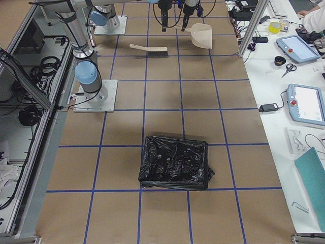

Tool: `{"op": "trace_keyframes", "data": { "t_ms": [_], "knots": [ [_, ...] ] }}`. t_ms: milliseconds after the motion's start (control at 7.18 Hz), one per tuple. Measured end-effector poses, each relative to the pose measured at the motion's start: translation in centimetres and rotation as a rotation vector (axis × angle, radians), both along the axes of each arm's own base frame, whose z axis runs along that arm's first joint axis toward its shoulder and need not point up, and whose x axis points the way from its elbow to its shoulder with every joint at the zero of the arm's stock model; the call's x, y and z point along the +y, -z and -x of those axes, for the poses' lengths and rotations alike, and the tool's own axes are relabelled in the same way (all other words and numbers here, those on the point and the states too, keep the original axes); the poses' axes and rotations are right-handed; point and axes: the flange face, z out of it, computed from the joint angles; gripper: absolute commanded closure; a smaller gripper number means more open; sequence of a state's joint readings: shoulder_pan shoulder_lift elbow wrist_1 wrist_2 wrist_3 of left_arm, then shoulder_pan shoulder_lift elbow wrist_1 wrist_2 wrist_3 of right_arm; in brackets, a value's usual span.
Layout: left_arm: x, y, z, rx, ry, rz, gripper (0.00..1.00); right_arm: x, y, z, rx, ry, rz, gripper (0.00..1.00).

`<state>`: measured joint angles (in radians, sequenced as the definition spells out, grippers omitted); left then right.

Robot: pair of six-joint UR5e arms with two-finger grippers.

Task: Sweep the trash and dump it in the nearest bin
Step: 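Carry the empty dustpan back to the table center with the left gripper, then set the dustpan down with the left gripper while the right gripper releases the brush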

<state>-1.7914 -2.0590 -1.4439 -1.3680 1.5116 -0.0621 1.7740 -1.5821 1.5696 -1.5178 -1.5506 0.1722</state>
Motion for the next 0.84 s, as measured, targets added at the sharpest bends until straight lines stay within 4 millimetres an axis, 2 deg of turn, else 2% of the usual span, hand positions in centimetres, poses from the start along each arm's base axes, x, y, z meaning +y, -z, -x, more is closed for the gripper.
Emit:
{"op": "trace_keyframes", "data": {
  "t_ms": [139,279,418,836],
  "knots": [
    [1.3,1.1,3.4,-0.008,0.025,-0.001,1.0,-0.6,0.1,1.6,-0.001,0.012,-0.013,0.01],
    [2.4,2.1,5.7,-0.011,0.047,-0.004,1.0,-0.8,0.4,2.6,-0.004,0.013,-0.03,0.01],
    [2.8,2.9,6.8,-0.011,0.06,-0.003,1.0,-0.8,0.6,2.9,-0.005,0.0,-0.04,0.01],
    [2.9,4.9,7.6,-0.026,0.036,-0.018,1.0,-0.5,1.7,3.1,-0.007,-0.062,-0.06,0.01]
  ]
}}
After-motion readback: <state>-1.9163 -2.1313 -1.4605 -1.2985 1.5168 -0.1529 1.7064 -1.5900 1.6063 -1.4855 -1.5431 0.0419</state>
